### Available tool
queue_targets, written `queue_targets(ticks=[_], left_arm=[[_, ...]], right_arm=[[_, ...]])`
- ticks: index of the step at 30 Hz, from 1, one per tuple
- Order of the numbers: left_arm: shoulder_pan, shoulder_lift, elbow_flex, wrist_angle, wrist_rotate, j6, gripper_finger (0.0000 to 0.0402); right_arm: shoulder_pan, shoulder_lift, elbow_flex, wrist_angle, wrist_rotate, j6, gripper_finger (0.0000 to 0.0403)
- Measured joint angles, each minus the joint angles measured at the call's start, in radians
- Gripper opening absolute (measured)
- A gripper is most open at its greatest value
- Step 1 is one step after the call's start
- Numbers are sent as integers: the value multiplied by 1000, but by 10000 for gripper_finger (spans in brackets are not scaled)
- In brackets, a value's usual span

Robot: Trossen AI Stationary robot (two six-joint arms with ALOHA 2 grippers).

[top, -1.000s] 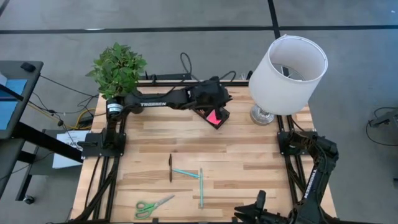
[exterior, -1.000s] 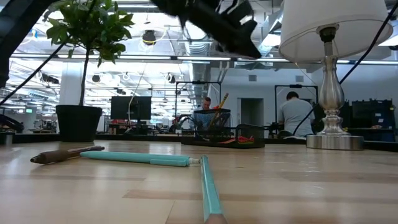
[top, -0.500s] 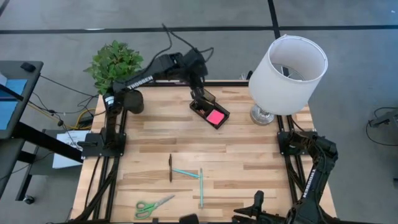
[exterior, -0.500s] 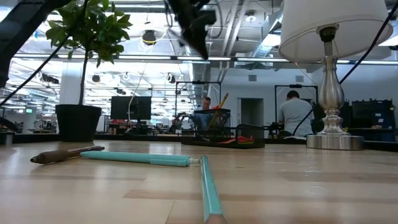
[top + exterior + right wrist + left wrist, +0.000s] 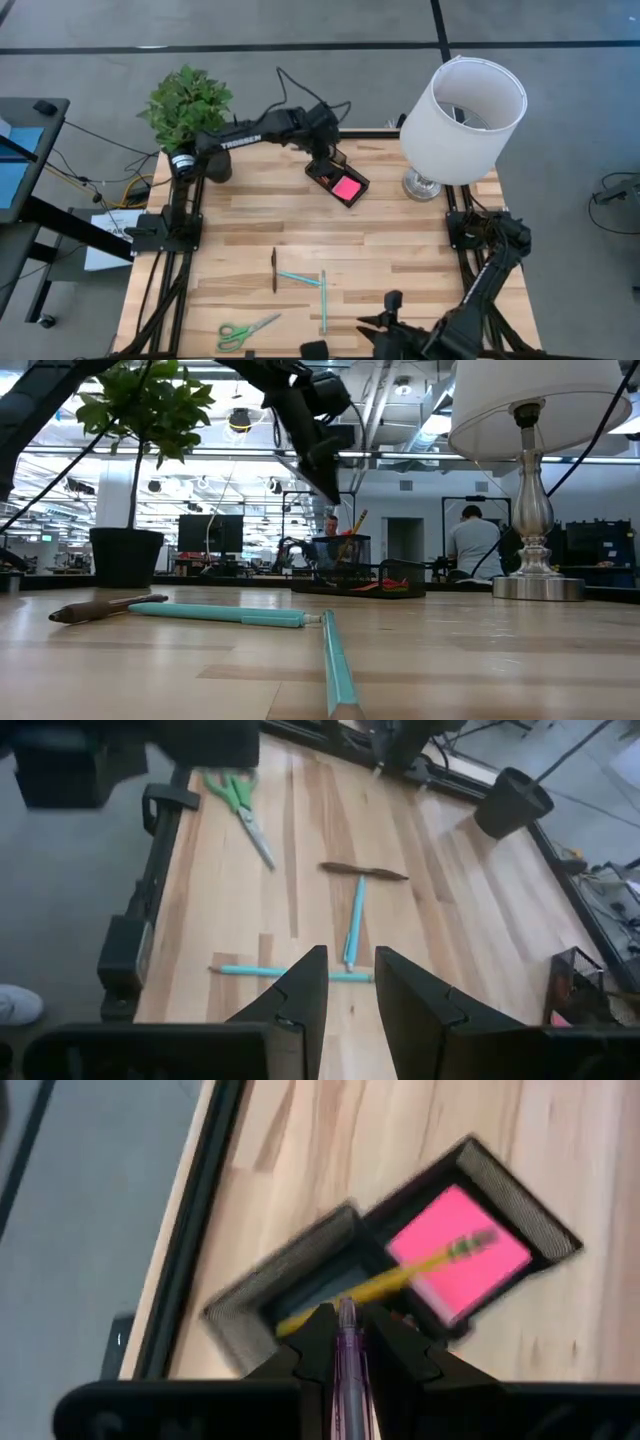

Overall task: Pick and place office supplies into organizer
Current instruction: Put the purple pen into the desk organizer

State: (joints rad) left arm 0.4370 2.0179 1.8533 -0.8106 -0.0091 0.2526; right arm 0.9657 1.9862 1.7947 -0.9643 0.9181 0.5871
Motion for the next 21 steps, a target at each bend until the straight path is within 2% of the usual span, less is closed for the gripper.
queue_targets(ticks=[6, 12, 17, 21], left_arm=[[8, 124, 79, -40, -34, -28, 29], [-2, 276, 292, -215, -163, -11, 29], [0, 339, 460, -312, -137, -3, 29], [-1, 368, 491, -333, -115, 1, 29]], right_arm=[[-5, 0, 0, 3, -29, -4, 79], [6, 0, 0, 7, -34, -8, 79], [15, 0, 0, 7, -31, -3, 79], [16, 0, 0, 7, -35, 42, 79]])
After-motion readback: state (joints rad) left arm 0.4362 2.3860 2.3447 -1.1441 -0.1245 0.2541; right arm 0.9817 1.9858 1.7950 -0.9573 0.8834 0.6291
